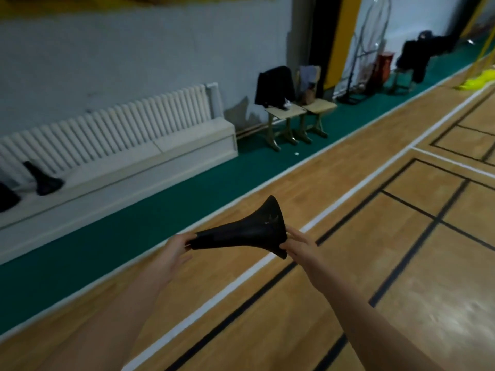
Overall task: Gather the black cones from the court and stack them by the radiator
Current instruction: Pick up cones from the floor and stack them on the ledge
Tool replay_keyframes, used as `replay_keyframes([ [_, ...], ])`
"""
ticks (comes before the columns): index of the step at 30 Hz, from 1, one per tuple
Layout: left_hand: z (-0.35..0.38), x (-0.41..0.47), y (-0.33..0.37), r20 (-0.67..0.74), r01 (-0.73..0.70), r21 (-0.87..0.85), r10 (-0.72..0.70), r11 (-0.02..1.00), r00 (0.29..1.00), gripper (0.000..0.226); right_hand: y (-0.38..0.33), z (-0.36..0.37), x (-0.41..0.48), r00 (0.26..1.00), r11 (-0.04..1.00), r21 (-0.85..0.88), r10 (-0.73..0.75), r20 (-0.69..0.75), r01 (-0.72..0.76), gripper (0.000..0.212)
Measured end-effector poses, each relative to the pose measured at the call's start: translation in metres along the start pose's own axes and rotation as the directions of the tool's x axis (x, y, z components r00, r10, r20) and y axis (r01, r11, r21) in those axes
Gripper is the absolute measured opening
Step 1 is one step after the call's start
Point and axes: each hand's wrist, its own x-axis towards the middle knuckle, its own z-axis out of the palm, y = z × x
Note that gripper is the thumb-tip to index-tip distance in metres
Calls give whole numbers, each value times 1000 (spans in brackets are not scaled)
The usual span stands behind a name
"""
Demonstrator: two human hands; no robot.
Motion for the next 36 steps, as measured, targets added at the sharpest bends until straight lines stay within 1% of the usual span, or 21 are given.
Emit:
replay_keyframes([
  [2,-48,12,16,-65,10,-51,-13,999,998,27,-18,47,23,999,1000,-18,-12,38,12,50],
  [6,-123,32,40,-202,10,-90,-28,996,979,11,-41,131,74,998,999,-33,-5,70,8,50],
  [7,-137,38,43,-228,11,-100,-33,995,973,12,-45,147,84,996,1000,-30,4,92,-1,49],
  [9,-175,48,50,-296,-3,-114,-31,994,955,26,-59,187,107,985,999,-41,9,171,-2,48],
  [10,-182,51,55,-314,-5,-120,-33,993,949,33,-65,196,112,983,999,-50,8,186,1,48],
  [12,-213,66,63,-360,-21,-169,-41,985,932,40,-74,228,141,973,997,-73,-4,232,22,49],
  [15,-254,96,70,-422,-32,-238,-74,971,904,39,-88,272,196,951,995,-96,-6,309,37,54],
  [19,-287,128,91,-492,-47,-258,-89,965,866,38,-109,318,258,932,998,-62,31,360,-9,51],
  [22,-319,153,117,-574,-63,-268,-107,961,812,33,-134,359,308,885,997,-74,46,463,-13,49],
  [24,-339,165,124,-605,-114,-244,-59,963,794,34,-150,384,332,860,997,-73,51,508,-17,51],
  [26,-363,176,131,-638,-144,-249,-50,958,768,34,-166,413,357,833,996,-76,74,548,-39,54],
  [30,-404,197,147,-683,-189,-299,-72,935,727,28,-187,465,394,759,993,-120,70,647,11,52],
  [33,-442,223,158,-711,-221,-314,-74,923,699,23,-202,510,425,727,992,-124,60,684,35,46],
  [36,-482,251,168,-716,-218,-312,-78,925,694,26,-217,555,456,720,990,-134,67,691,36,42],
])
